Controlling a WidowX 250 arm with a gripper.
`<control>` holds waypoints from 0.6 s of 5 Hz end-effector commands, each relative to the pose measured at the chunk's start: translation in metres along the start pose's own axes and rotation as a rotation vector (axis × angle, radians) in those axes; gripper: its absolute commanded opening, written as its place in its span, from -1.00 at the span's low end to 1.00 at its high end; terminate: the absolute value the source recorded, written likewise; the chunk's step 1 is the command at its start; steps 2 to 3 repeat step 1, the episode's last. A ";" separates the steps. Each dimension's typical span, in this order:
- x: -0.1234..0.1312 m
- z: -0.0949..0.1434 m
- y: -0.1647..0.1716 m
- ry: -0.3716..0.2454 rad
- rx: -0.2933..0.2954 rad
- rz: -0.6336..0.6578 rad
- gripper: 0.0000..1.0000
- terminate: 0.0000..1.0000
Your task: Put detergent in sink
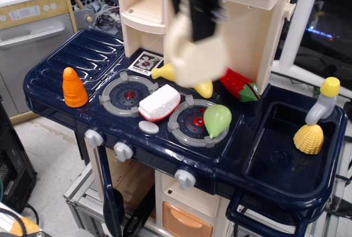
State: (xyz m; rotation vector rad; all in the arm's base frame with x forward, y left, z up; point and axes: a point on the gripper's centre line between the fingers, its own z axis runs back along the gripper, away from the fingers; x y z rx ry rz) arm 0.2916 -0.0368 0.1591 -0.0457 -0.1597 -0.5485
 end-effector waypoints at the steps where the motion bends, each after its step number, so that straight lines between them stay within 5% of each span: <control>1: 0.071 0.011 -0.045 -0.076 0.027 0.192 -1.00 1.00; 3: 0.071 0.011 -0.045 -0.076 0.027 0.192 -1.00 1.00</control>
